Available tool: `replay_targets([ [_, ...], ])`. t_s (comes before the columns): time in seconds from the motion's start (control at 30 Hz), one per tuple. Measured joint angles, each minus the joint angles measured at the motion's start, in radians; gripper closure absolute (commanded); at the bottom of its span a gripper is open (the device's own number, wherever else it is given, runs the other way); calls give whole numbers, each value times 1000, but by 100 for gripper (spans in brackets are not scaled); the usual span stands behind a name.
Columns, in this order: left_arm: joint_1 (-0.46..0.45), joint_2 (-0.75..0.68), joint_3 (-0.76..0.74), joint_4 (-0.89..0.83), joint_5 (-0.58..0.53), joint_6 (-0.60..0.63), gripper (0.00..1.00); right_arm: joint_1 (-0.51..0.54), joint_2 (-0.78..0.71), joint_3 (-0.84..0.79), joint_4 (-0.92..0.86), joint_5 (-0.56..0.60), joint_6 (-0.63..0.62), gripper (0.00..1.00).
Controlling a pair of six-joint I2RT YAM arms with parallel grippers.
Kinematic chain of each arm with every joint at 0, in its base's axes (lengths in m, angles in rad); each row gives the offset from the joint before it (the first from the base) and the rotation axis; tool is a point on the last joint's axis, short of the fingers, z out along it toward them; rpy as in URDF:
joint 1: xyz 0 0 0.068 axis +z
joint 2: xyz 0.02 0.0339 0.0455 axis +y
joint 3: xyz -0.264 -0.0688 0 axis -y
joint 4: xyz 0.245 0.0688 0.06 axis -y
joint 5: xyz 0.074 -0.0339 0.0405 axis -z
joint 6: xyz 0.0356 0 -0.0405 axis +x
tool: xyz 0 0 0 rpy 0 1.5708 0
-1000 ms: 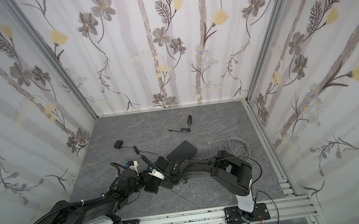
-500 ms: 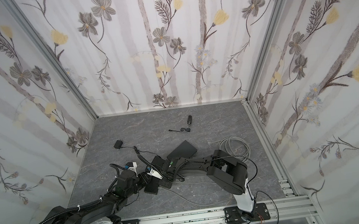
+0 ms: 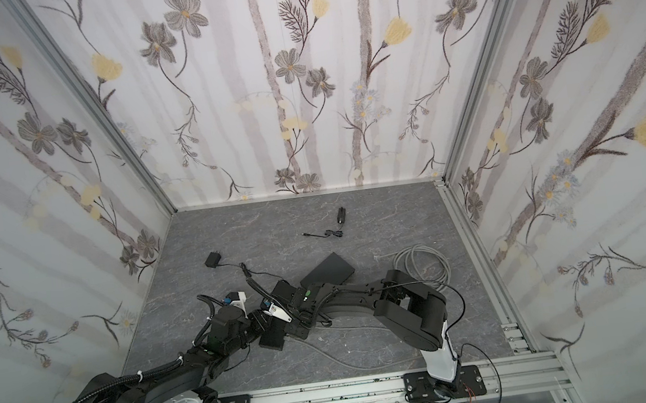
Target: Insert the plug into the switch port
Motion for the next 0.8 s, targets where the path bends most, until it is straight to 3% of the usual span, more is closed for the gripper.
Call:
replay_targets([
  [0.2,0,1,6,-11,0,0,69,12,29,31,-35,24,21,100],
  [0.37,0,-5,51,-94,3,14,67,18,-5,-35,47,42,34,100],
  [0.53,24,3,160,-283,15,62,59,21,-61,-166,249,50,34,100],
  [0.7,72,17,280,-492,58,114,41,18,-89,-272,454,32,34,100],
  [0.8,97,-6,348,-605,73,137,38,16,-101,-308,537,31,38,100],
])
